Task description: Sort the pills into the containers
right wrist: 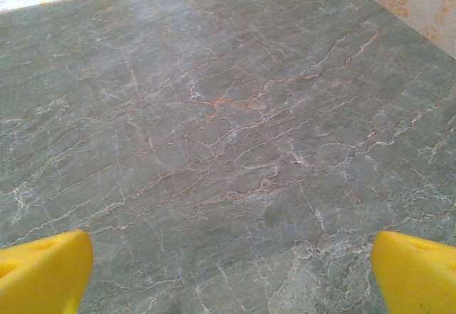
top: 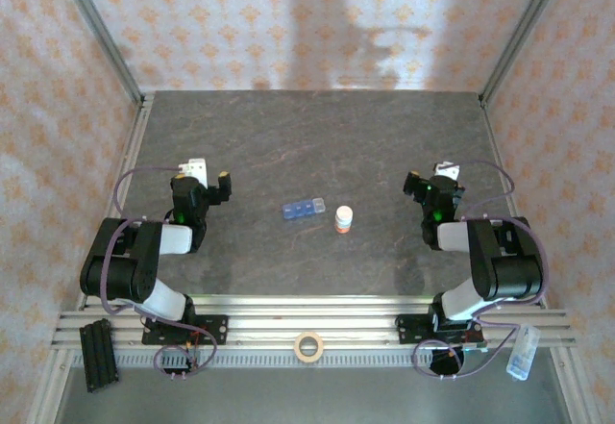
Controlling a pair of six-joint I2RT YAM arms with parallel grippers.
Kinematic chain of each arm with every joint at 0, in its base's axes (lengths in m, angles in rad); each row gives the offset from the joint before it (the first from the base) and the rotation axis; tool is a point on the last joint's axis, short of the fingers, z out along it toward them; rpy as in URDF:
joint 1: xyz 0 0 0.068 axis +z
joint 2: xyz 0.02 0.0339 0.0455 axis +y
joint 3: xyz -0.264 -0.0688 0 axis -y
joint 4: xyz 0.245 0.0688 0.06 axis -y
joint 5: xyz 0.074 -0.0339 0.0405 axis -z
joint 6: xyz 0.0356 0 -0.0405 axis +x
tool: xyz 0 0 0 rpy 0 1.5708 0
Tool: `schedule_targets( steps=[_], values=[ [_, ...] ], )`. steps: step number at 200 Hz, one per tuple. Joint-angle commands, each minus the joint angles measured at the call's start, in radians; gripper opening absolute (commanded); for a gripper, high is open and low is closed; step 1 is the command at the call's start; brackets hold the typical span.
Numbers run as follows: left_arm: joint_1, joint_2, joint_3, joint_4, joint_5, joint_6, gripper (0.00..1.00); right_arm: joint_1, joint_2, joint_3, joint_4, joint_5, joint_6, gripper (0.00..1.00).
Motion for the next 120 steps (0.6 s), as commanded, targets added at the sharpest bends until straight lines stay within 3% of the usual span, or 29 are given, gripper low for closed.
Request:
schedule_targets(
  steps=[1, 20, 59, 78, 95, 120],
  values=[
    [-0.004, 0.006, 0.020, 0.002, -0.029, 0.000, 1.00, -0.007, 0.005, 0.018, 0.029, 0.035, -0.012, 1.00],
    [-0.007, 0.002, 0.009, 0.021, -0.026, 0.005, 1.00, -0.006, -0.029, 0.020, 0.003, 0.066, 0.001, 1.00],
    [-0.026, -0.084, 0.032, -0.085, -0.120, -0.004, 1.00, -0.007, -0.200, 0.128, -0.318, 0.163, 0.055, 1.00],
    [-0.028, -0.132, 0.059, -0.175, -0.148, -0.015, 1.00, -0.011, -0.240, 0.231, -0.529, 0.199, 0.189, 1.00],
    [-0.028, -0.181, 0.084, -0.250, -0.176, -0.022, 1.00, -0.023, -0.239, 0.353, -0.778, 0.287, 0.417, 1.00],
    [-0.028, -0.279, 0.134, -0.362, -0.201, -0.077, 1.00, -0.039, -0.237, 0.460, -0.919, 0.139, 0.478, 1.00]
  ],
)
